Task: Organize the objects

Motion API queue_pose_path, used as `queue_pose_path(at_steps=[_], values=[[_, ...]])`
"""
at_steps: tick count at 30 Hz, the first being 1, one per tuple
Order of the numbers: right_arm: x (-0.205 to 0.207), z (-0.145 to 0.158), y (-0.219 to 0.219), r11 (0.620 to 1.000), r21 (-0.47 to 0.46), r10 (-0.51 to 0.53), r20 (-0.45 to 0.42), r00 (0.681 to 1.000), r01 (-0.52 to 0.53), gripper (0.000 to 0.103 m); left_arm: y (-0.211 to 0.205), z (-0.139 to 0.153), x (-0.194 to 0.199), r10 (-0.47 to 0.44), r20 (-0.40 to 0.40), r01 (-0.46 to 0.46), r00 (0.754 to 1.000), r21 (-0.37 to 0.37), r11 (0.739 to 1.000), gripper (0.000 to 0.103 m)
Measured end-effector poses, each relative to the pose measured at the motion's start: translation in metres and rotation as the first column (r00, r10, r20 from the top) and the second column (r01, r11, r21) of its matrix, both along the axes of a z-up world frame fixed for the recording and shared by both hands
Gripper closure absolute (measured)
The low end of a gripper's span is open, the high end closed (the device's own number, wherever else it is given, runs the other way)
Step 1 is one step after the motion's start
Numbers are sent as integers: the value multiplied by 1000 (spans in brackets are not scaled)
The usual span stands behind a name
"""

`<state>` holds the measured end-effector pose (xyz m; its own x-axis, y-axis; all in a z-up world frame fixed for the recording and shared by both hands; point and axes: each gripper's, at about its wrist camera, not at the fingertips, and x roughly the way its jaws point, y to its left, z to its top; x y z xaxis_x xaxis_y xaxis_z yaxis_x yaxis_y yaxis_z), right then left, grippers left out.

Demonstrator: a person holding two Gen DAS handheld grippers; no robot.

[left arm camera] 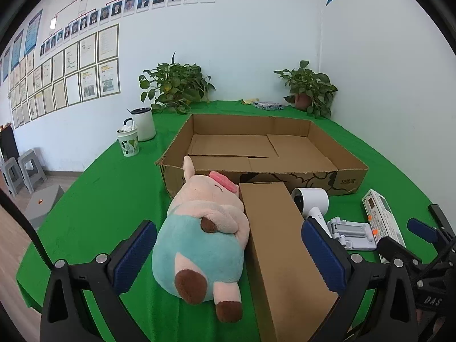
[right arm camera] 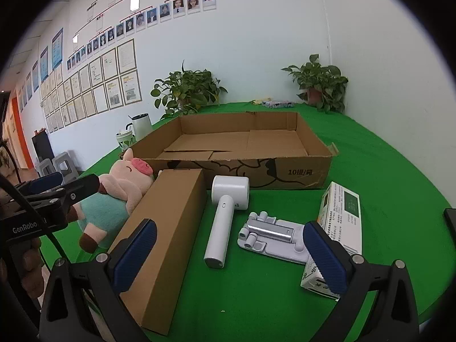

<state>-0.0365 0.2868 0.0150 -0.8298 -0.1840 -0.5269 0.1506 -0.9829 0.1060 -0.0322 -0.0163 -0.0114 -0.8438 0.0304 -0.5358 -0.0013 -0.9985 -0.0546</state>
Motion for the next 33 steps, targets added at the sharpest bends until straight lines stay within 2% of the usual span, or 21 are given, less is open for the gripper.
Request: queue_pose_path(at_steps=[2,5,8,11,13,14,15,17,19,23,25,27,30,33], values=[[-10,-3,19,999,-3,-47,28,998,48,1,-4,-5,-4,3,15,-3,1000,5,1000,1],[-26,-12,59,985,34,-172,79,982,169,1,-8,-13,-7,18,28,-18,999,-6,1000,1],[-48,-33,90,967,85,-252,223,942,238,1,-9,-20,-11,14,49,-14,999,10,1000,1],[-60,-59,102,969,77,-246,344,906,234,1,-10,-25,-15,4,64,-6,998,18,1000,1],[-62,-69,101,974,53,-223,386,895,220,7,-10,-25,-16,2,71,-3,997,14,1000,1],[-62,-72,97,978,43,-204,398,894,204,23,-10,-25,-17,2,75,-3,997,11,1000,1],[-62,-73,94,980,35,-194,393,899,196,32,-11,-26,-18,2,78,-3,997,9,1000,1],[-57,-69,80,983,83,-182,358,916,163,38,-14,-25,-18,3,78,-4,997,9,1000,1],[-54,-66,67,987,116,-143,330,933,110,38,-19,-24,-19,5,76,-6,997,15,1000,1],[-47,-55,53,996,83,11,293,956,-37,38,-27,-23,-21,23,86,-25,996,26,999,1],[-48,-48,52,992,123,-2,270,963,-33,36,-30,-24,-21,28,95,-31,995,31,999,1],[-46,-45,52,985,170,-52,249,967,10,21,-34,-24,-22,31,101,-34,994,30,999,1],[-46,-36,53,974,217,-107,225,969,58,19,-39,-23,-23,37,102,-39,994,17,999,1],[-41,-28,50,980,196,-91,226,970,46,17,-44,-22,-26,38,104,-40,994,22,999,1]])
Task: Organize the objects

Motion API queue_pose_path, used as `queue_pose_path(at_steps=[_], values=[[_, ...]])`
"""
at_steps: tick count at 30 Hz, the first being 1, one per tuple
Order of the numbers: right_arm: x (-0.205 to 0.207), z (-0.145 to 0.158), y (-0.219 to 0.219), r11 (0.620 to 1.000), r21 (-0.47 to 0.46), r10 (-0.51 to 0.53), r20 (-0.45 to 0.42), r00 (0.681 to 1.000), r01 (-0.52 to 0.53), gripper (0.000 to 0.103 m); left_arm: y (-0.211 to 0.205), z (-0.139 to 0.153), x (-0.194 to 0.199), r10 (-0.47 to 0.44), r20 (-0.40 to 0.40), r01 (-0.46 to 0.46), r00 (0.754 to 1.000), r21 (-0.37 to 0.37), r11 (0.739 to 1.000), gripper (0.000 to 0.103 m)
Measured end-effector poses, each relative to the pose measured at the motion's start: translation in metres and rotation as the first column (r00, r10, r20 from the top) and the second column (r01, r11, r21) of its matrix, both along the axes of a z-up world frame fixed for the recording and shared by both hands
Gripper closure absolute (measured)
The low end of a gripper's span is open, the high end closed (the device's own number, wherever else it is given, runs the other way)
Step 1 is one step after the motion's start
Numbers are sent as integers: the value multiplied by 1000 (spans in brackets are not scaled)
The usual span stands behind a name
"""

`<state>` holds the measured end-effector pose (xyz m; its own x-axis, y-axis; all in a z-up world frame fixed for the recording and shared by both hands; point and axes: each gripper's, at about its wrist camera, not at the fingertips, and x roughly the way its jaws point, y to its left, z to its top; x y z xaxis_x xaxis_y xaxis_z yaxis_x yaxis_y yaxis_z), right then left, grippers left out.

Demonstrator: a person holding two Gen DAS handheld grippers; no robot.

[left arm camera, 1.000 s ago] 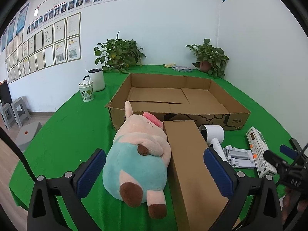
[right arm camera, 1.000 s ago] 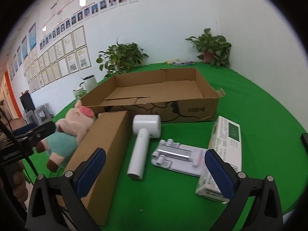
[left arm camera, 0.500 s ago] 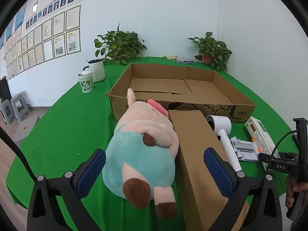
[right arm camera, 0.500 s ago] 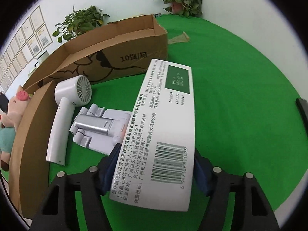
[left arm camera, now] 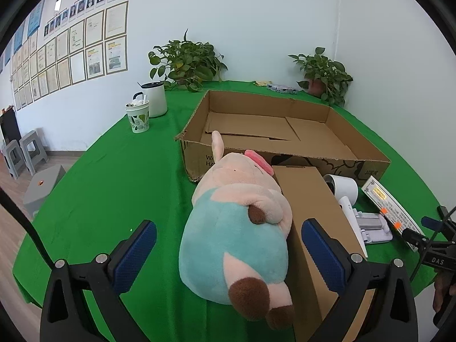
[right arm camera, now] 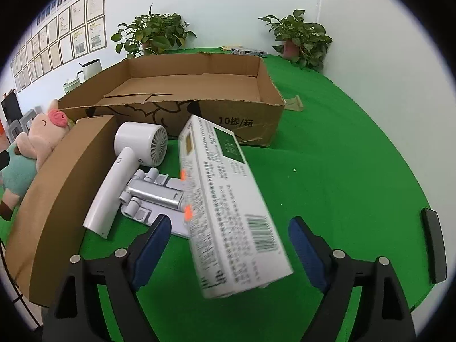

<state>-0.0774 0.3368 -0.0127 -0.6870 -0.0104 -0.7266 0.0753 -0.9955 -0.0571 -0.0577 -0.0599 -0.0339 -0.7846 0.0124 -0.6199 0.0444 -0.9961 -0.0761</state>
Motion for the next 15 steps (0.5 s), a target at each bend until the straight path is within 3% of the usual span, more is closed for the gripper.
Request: queue_pose_path(at_steps=[3,8,12,15], values=[[8,10,-12,998,-41,47,-22,999,-48,17,-1,0,-2,-15,12,15,1000,9,1000,1],[16,22,-35,967,-203,140,-70,988,-152,16,2,-2,-3,-57,26,57,998,-4,998,1],[20,30,-53,946,-221,215,-116,970,-236,16,-2,-5,-4,-75,43,75,996,3,997,1],[24,46,-69,911,-228,308,-174,935,-343,16,-5,-15,-10,-98,87,97,991,17,995,1]])
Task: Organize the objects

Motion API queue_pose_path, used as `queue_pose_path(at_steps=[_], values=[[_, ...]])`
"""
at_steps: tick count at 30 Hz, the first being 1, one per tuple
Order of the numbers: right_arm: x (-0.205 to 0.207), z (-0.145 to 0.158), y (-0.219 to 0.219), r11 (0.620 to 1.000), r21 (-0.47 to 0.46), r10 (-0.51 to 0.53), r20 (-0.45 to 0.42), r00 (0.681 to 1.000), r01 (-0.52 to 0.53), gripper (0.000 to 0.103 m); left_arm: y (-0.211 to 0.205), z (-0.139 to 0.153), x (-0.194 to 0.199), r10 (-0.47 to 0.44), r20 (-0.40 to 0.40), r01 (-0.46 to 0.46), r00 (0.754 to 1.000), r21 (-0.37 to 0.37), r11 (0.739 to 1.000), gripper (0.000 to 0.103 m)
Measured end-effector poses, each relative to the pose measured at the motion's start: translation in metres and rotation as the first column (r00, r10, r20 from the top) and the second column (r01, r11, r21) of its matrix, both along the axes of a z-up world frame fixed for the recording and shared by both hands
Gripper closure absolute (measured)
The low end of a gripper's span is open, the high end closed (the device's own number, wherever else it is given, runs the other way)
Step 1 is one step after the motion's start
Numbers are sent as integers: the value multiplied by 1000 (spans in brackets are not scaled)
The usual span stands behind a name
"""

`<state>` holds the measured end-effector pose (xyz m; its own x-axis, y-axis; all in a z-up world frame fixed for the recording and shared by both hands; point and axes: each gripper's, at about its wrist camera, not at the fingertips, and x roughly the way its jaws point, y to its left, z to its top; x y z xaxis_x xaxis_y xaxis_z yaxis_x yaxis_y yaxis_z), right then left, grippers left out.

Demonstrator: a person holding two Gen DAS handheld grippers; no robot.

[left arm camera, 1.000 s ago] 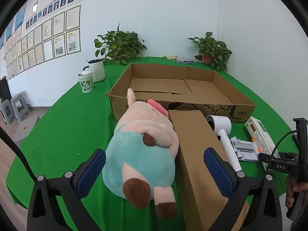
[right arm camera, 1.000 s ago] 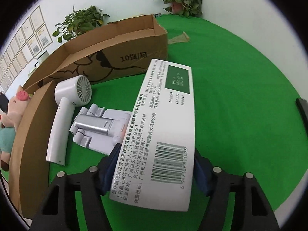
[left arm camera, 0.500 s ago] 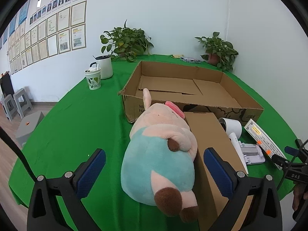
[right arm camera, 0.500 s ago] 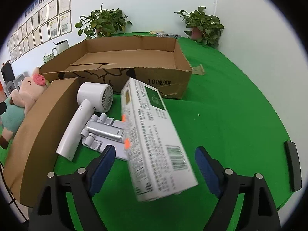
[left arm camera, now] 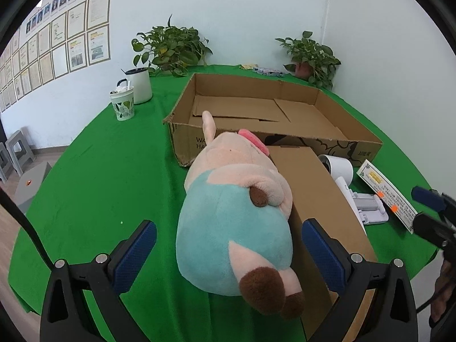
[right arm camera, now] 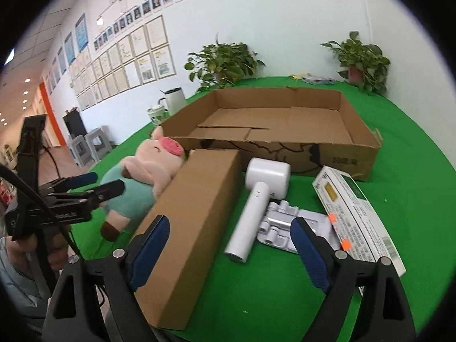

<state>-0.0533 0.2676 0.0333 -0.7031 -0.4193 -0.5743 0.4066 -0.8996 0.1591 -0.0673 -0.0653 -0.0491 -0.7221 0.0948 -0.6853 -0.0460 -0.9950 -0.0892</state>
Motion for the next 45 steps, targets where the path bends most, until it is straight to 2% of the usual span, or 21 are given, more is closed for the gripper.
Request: queue_pose_path(at_steps=[2,4,5,8,12,14,17,20,23,25,28,32,35,38,42,45], values=[[2,13,-8,997,-35,68,-42,997,-70,16,0,-13,-5,-5,46,5,999,-2,1000,2],[2,24,-14,988,-68,134,-65,989,-138,16,-2,-26,-7,-29,88,25,996,51,998,10],[2,26,-19,984,-79,156,-67,986,-161,16,-4,-29,-6,-40,87,32,995,88,996,14],[-3,32,-33,973,-105,202,-59,978,-208,16,-5,-31,-2,-32,56,28,998,72,997,20],[-14,31,-58,971,-83,223,-38,974,-225,16,-14,-32,5,-26,54,20,998,110,994,30],[-17,32,-72,971,-66,229,-33,973,-231,16,-24,-31,13,-14,58,6,998,137,991,31],[-21,36,-84,960,-94,262,-13,965,-262,16,-39,-30,27,7,67,-19,998,181,983,32],[-23,40,-97,946,-114,304,0,953,-302,16,-51,-31,41,18,73,-33,997,205,978,32],[-24,39,-116,934,-91,348,19,937,-345,16,-56,-32,50,22,75,-38,997,218,975,32],[-28,34,-127,927,-79,371,53,927,-366,16,-58,-33,53,24,77,-41,997,227,973,32],[-43,17,-142,928,-74,373,180,910,-365,16,-63,-34,57,27,80,-46,996,246,968,32],[-63,-6,-147,929,-158,369,358,858,-334,16,-66,-34,63,26,86,-47,996,254,966,32],[-69,-21,-159,929,-156,369,478,798,-336,16,-69,-36,69,30,93,-54,995,264,963,32],[-64,-22,-176,920,-149,385,516,765,-362,16,-80,-40,73,50,104,-81,993,323,943,32],[-59,-20,-191,918,-91,374,528,763,-387,14,-90,-44,75,64,112,-101,992,363,926,32],[-56,-17,-196,925,-50,345,525,778,-376,14,-93,-44,72,60,120,-100,991,369,924,32]])
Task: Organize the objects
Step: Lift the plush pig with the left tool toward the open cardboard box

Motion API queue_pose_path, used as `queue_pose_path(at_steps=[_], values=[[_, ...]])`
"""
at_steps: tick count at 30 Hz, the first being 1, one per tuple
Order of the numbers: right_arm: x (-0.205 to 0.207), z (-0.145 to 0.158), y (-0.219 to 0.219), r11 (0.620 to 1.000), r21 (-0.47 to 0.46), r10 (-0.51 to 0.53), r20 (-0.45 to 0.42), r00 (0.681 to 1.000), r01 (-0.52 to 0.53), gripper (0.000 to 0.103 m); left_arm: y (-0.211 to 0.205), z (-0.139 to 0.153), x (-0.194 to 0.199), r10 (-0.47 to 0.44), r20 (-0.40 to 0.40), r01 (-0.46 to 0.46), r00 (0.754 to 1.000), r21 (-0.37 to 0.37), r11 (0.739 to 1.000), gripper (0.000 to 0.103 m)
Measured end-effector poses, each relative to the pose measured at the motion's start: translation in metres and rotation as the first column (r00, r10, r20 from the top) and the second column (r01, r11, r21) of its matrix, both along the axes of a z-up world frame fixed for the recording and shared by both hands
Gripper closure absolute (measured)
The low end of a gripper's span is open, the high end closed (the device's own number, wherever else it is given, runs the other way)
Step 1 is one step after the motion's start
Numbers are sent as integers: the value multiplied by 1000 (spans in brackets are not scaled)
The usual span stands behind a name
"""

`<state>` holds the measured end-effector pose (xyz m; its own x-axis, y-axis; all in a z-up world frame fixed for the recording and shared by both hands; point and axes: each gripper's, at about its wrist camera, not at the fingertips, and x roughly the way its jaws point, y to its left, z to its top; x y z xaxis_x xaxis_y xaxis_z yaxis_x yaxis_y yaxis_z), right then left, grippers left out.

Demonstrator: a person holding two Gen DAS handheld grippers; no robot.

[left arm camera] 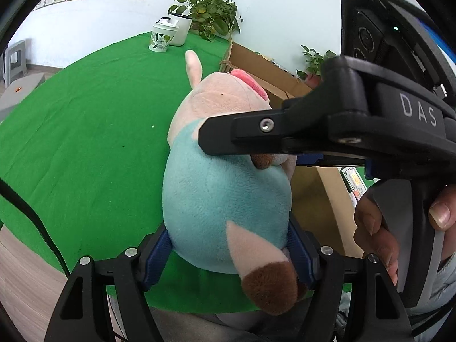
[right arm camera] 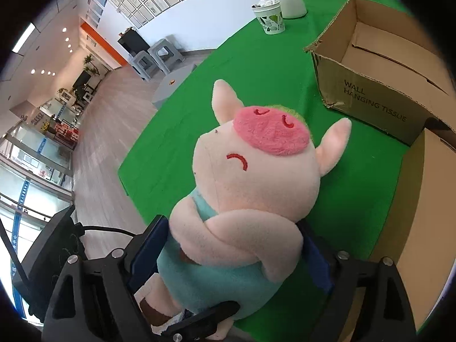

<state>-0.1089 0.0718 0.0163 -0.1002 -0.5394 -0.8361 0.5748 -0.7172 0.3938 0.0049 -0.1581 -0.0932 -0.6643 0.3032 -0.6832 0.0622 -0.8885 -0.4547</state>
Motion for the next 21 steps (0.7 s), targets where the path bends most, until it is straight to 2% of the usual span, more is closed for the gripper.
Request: queue_pose_path(at_steps=[3,9,17,21], values=[[-2,-2,3,999,9,-40,0,999,40,14,0,1,-4,-11,4,11,1000,-6,1000,32],[-3,-7,10,993,7,-116,-14,993,116,17,10,7,-11,-32,2,32,999,-68,997,33],[-6,-3,32,990,-52,-134,-47,990,131,26,32,18,-19,-58,-18,54,998,-146,988,37],[-5,9,45,981,-101,-172,-83,982,163,28,51,34,-25,-79,-67,64,995,-197,978,37]])
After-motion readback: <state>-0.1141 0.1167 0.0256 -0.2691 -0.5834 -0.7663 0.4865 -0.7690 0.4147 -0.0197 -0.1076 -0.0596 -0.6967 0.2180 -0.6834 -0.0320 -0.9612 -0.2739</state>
